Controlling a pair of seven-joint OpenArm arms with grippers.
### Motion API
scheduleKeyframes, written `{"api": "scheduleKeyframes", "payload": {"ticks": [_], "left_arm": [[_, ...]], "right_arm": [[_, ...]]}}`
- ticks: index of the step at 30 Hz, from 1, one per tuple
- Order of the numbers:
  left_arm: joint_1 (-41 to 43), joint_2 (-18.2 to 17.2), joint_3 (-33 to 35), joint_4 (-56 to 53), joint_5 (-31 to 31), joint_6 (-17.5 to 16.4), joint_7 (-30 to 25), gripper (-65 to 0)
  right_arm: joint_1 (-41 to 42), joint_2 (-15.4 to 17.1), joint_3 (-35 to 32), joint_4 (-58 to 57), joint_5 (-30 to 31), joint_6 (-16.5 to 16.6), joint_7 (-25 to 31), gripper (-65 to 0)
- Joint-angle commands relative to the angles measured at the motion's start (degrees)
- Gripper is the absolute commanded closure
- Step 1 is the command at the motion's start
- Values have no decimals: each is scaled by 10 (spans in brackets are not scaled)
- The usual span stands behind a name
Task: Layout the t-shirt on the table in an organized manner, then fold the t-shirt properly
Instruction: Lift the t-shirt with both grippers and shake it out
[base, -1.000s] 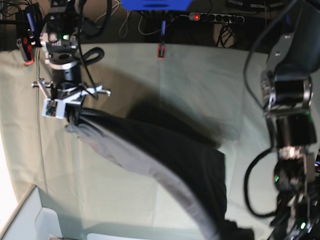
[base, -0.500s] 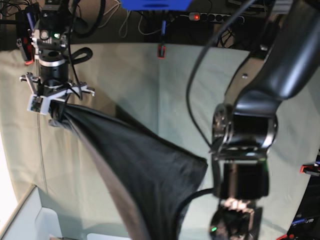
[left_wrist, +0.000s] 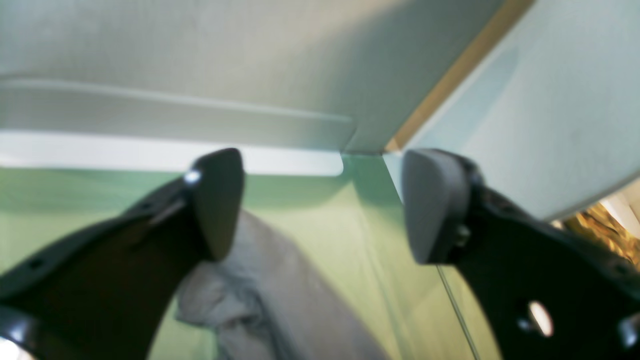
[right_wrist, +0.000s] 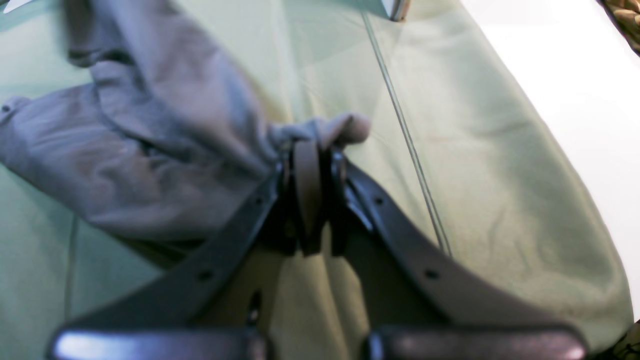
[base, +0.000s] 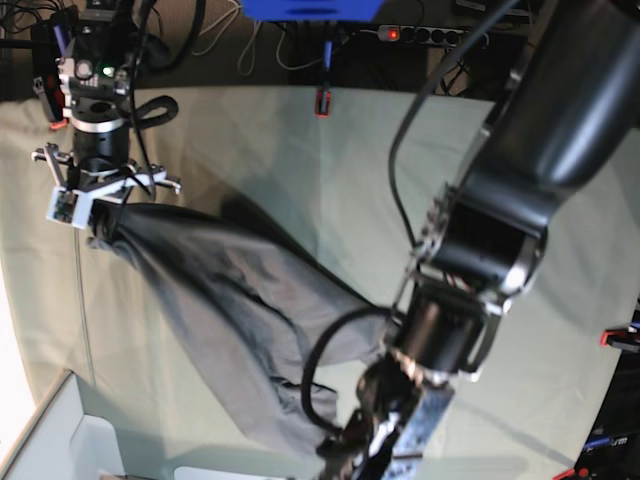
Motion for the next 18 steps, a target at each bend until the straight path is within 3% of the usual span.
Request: {"api": "scheduleKeyframes", "payload": {"ticks": [1,11,18], "left_arm": [[-13,4,-1,27,0,-5,-15,-505],[209,-120,-3,162,-5,-2,-15,-503],[316,-132,-3,155,-5,-4,-16,-504]], "right_arm": [[10,2,0,9,-2,-2,15,0],[25,4,-1,0,-2,-2,14,0],[28,11,-3,-8,-2,-2,14,0]]}}
